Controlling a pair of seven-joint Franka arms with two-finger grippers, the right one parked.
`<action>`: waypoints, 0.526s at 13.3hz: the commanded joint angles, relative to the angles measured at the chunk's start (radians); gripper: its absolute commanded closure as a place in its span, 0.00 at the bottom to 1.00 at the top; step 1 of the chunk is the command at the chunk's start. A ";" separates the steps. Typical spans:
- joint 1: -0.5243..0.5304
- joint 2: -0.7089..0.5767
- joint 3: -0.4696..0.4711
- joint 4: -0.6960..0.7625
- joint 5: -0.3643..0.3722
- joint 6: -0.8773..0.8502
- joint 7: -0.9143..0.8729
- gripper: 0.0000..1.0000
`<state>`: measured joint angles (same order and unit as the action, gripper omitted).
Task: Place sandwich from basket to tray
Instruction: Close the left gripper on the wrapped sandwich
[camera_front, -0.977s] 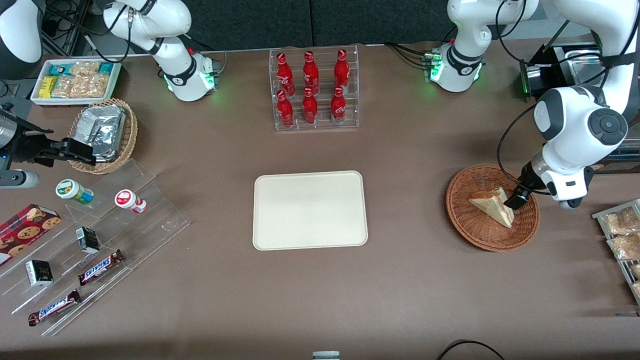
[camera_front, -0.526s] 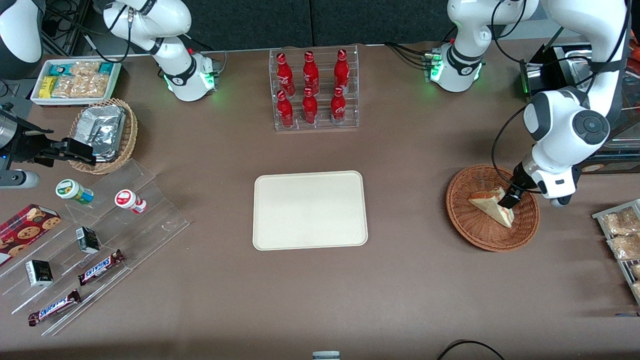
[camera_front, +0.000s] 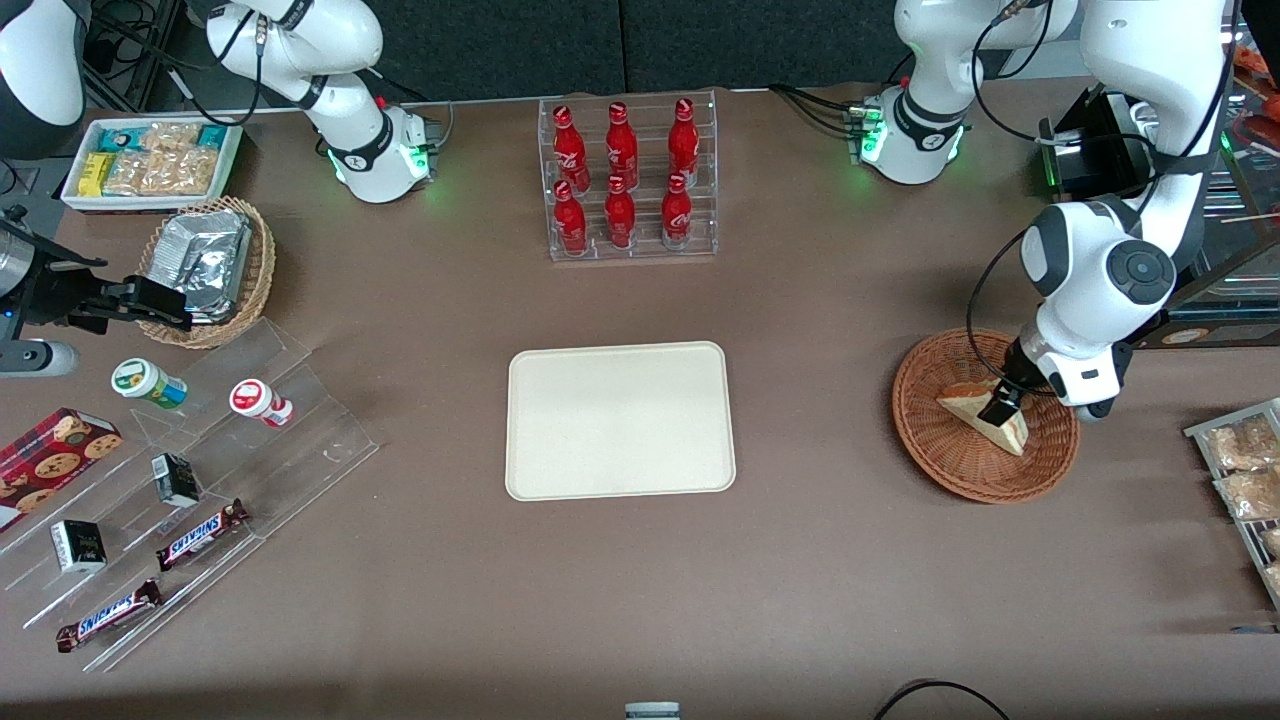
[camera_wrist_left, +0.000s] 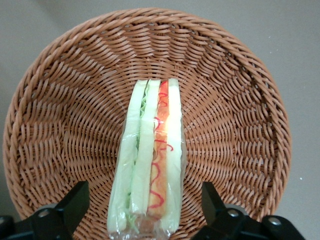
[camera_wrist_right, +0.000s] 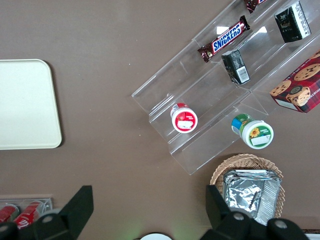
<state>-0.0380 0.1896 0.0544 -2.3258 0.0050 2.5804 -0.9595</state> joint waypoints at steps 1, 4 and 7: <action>-0.022 0.013 -0.001 -0.009 -0.007 0.026 -0.022 0.39; -0.022 0.011 -0.001 -0.007 -0.007 0.026 -0.028 0.79; -0.022 0.004 -0.001 -0.006 -0.007 0.017 -0.027 0.91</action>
<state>-0.0509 0.2028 0.0508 -2.3261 0.0049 2.5866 -0.9707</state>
